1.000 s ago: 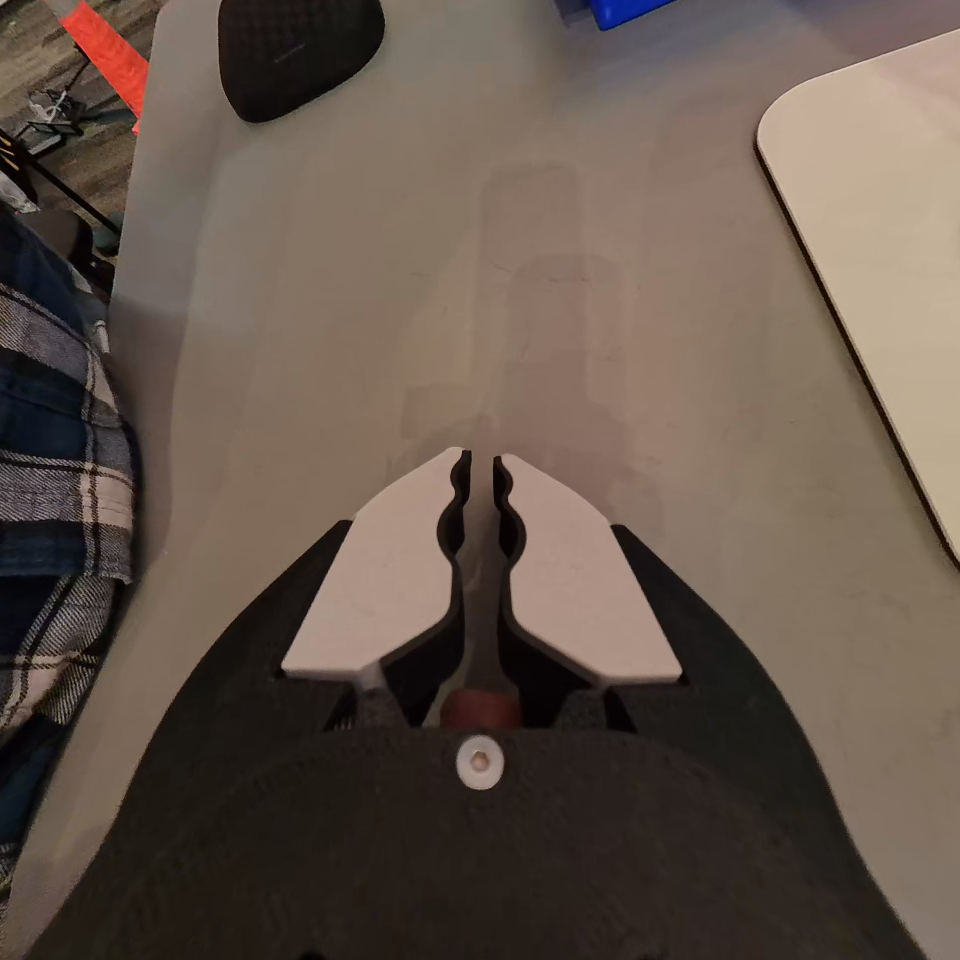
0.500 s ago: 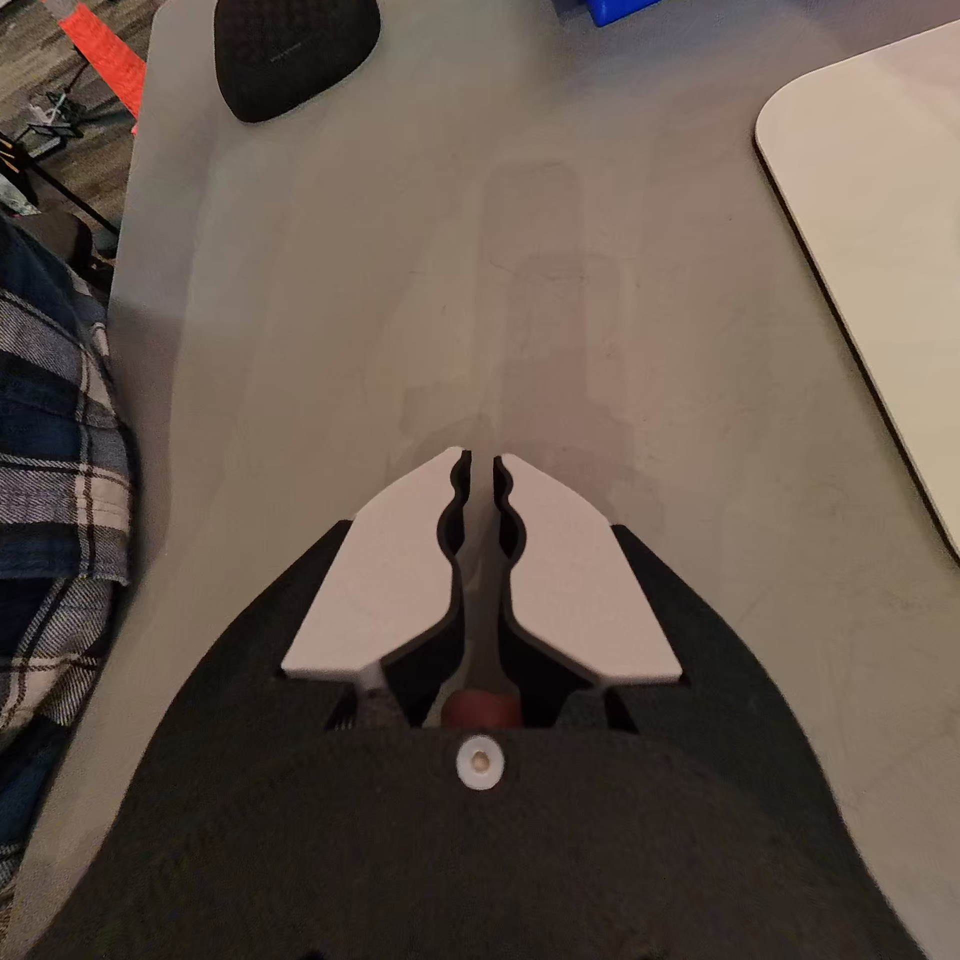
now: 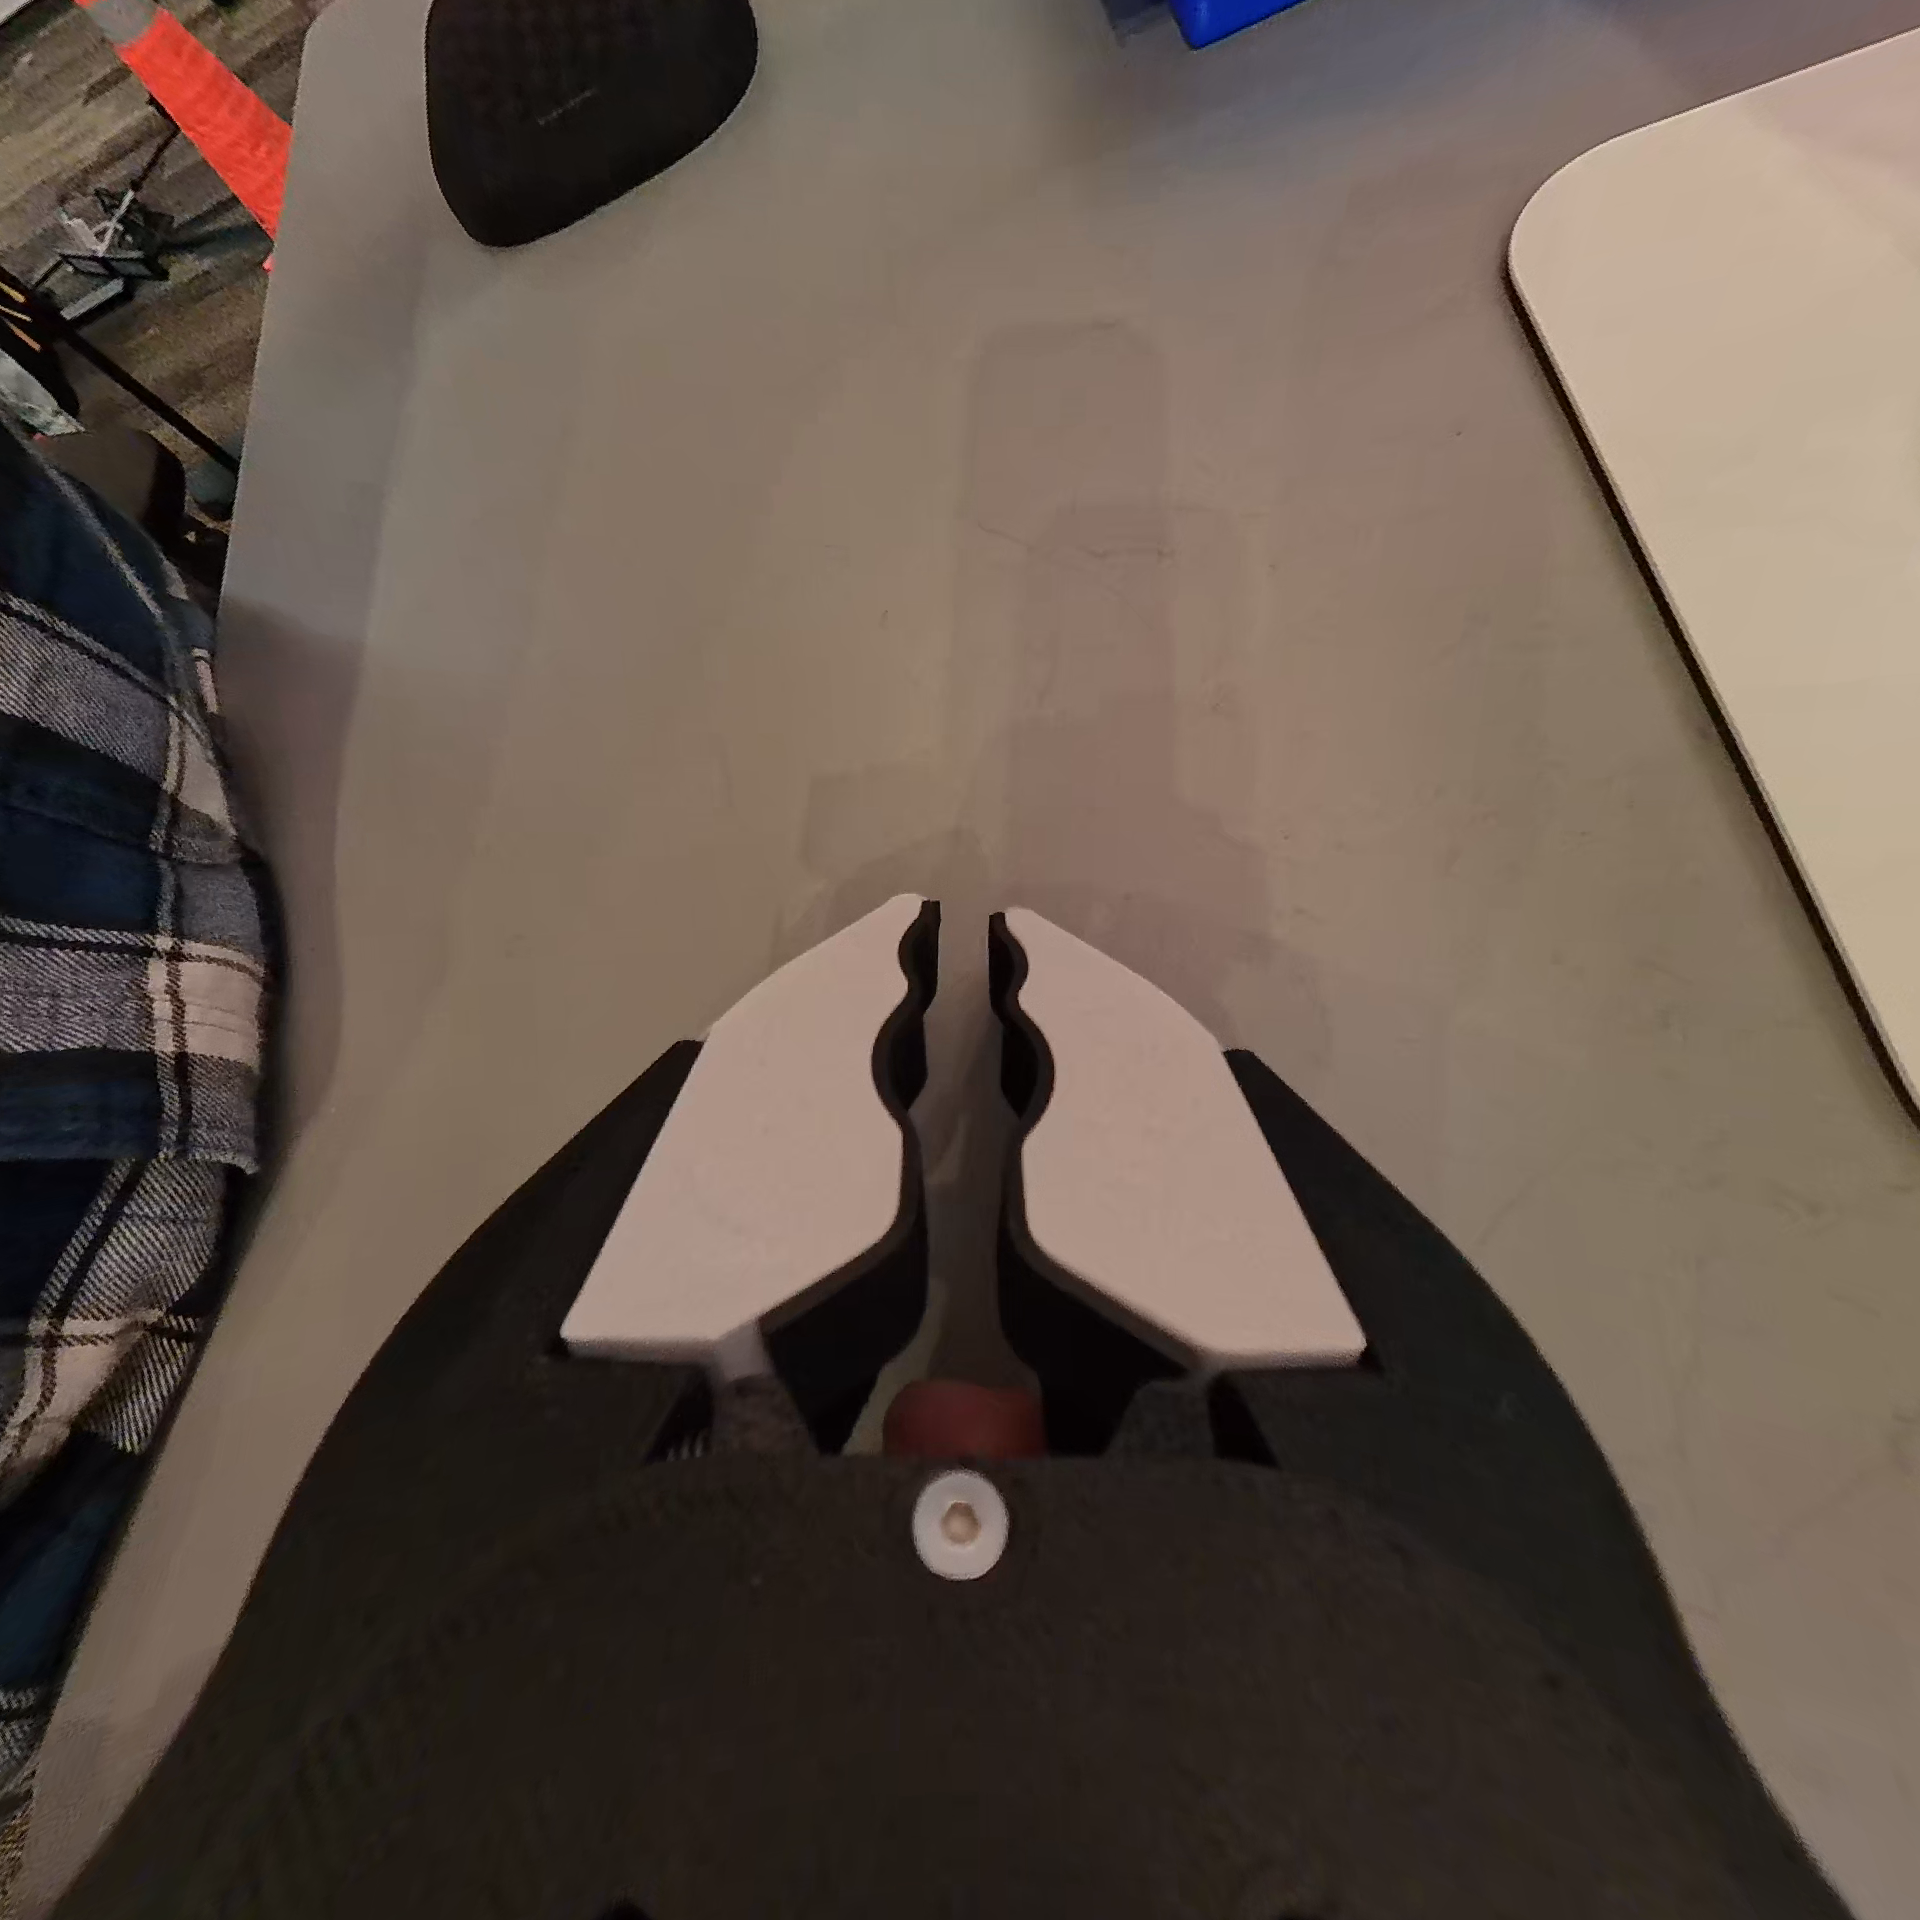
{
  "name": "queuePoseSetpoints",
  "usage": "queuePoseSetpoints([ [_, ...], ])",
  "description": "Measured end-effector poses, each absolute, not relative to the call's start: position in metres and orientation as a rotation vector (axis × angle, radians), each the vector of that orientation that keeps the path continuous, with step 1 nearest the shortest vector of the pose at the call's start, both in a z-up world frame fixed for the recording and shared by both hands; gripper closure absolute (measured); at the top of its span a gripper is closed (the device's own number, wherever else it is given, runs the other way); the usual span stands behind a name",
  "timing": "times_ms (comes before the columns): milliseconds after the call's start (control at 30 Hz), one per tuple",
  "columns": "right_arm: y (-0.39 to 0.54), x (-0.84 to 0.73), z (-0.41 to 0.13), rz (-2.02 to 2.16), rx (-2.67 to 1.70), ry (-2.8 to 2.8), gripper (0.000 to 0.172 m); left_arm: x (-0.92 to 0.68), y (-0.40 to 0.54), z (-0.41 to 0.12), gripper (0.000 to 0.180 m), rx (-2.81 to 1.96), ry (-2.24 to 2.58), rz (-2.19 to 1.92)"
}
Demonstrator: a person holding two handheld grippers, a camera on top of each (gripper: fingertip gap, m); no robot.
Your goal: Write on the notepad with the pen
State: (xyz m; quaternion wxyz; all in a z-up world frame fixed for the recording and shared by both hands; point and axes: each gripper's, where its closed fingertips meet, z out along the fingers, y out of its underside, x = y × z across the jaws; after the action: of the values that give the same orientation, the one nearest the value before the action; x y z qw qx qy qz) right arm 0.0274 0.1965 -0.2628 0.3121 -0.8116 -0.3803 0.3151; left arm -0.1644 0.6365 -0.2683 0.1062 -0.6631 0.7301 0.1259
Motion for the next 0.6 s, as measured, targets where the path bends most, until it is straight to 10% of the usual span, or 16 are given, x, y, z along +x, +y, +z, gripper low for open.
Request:
queuePoseSetpoints([
  [33, 0.197, 0.027, -0.263, 0.832, -2.143, -1.004, 0.163, -0.165, 0.637, -0.267, 0.153, -1.947, 2.144, 0.375],
  [600, 0.198, 0.027, -0.264, 0.843, -2.144, -1.006, 0.162, -0.182, 0.549, -0.264, 0.145, -2.418, 1.758, 0.050],
])
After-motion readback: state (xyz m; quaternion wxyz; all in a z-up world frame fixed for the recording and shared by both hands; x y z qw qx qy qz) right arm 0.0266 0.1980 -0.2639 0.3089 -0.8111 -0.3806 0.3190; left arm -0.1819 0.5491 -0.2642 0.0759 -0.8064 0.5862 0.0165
